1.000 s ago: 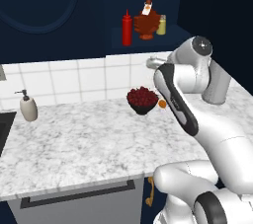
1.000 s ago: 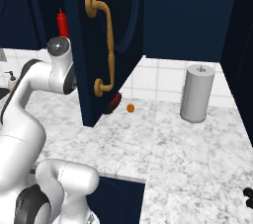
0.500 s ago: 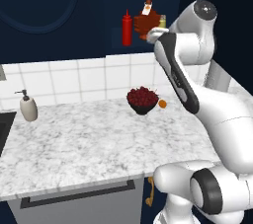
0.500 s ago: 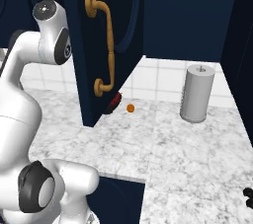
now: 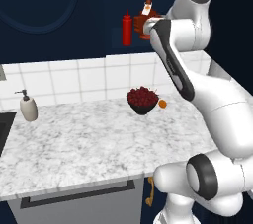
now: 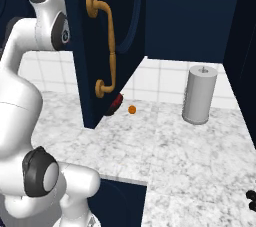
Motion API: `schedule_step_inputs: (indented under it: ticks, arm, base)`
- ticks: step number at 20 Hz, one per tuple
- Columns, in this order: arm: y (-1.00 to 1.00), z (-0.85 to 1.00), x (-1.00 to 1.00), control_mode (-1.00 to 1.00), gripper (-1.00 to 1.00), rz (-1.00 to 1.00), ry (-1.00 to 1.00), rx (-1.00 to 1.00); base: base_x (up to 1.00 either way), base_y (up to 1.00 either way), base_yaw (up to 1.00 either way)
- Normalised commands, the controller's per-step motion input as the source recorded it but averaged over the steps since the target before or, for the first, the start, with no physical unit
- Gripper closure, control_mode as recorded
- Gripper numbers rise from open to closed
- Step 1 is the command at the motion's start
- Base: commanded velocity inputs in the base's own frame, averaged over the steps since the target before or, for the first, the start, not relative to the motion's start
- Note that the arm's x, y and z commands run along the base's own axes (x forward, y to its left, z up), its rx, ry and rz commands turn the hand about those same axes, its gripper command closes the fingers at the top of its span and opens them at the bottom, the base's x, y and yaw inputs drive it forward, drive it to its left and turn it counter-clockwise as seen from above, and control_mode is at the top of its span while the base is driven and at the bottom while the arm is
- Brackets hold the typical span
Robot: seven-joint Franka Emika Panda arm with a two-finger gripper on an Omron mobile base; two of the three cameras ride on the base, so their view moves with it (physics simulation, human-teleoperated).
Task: Put the shaker and condiment bottle from the counter next to their counterparts in the cabinet.
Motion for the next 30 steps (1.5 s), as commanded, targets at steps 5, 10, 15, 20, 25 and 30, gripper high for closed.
schedule_step_inputs:
  ticks: [5, 10, 15, 20, 25, 30]
  arm:
    - [-0.53, 0.41, 0.17, -1.0, 1.0, 0.13, -0.03, 0.02]
    - [0.2, 0.0, -0.06, -1.0, 1.0, 0.0, -0.06, -0.09]
    - [-0.43, 0.0, 0.03, -1.0, 1.0, 0.14, 0.0, -0.07]
    - [0.16, 0.0, 0.0, -1.0, 1.0, 0.03, 0.0, -0.07]
    - [0.17, -0.19, 0.22, -1.0, 1.0, 0.0, 0.37, -0.19]
    - [0.11, 0.0, 0.08, -1.0, 1.0, 0.01, 0.06, -0.04]
  base:
    - [0.0, 0.0, 0.0]
    - [0.0, 0.0, 0.0]
    - [0.0, 0.0, 0.0]
    - [0.0, 0.0, 0.0]
    - [0.0, 0.0, 0.0]
    - [0.0, 0.0, 0.0]
